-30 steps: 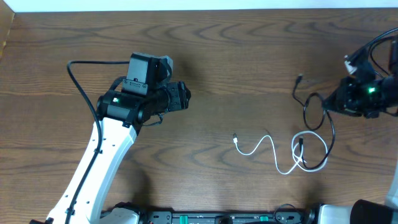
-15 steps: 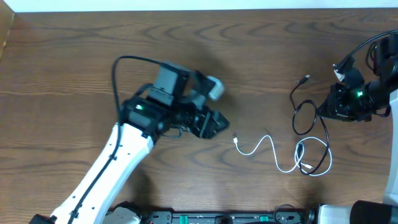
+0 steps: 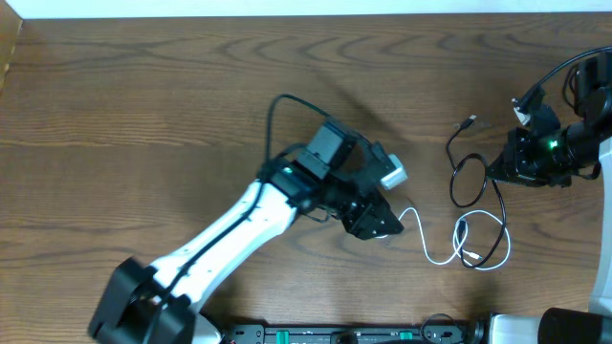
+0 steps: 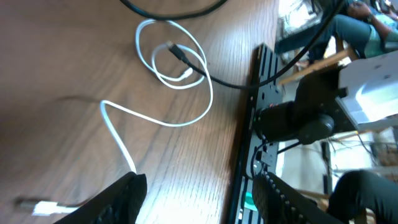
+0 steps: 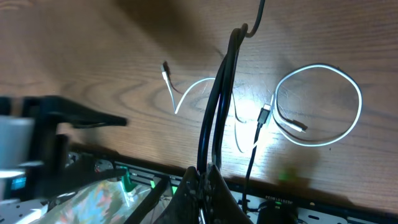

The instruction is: Untangle cables

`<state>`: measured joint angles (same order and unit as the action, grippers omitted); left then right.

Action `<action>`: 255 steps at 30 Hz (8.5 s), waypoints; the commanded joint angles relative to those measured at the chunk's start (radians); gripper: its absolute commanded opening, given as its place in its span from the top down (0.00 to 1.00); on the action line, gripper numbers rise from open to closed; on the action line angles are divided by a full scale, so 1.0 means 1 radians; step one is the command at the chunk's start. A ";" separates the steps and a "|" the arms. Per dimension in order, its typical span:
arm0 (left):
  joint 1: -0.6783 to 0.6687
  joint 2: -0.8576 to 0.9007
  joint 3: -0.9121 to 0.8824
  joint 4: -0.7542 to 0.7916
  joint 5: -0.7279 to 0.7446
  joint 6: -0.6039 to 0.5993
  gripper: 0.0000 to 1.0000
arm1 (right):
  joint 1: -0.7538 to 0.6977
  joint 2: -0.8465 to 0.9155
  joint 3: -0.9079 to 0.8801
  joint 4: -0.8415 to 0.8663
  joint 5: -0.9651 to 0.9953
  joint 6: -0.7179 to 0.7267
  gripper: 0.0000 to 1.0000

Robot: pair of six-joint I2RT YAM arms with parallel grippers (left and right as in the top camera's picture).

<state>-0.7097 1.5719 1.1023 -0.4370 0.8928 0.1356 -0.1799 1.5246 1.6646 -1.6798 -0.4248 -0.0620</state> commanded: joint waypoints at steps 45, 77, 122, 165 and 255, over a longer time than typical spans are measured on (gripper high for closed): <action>-0.363 0.370 -0.002 0.556 -0.375 -0.153 0.44 | 0.002 -0.008 -0.002 -0.019 0.000 0.005 0.99; 0.053 0.035 -0.001 0.118 -0.600 -0.204 0.93 | -0.019 -0.008 0.069 0.246 -0.063 0.078 0.99; 0.315 -0.317 0.015 -0.045 -0.729 -0.340 0.92 | -0.176 0.457 0.202 0.262 0.034 -0.300 0.36; 0.315 -0.317 0.015 -0.083 -0.725 -0.385 0.92 | -0.107 0.918 0.056 0.325 -0.181 -0.560 0.99; 0.311 -0.311 0.266 0.611 -0.325 -1.039 0.93 | 0.211 0.278 0.416 0.536 -0.700 -0.256 0.09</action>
<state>-0.4000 1.2602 1.3491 0.1684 0.5007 -0.8848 -0.0250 1.8019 2.0792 -1.1687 -1.1023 -0.2775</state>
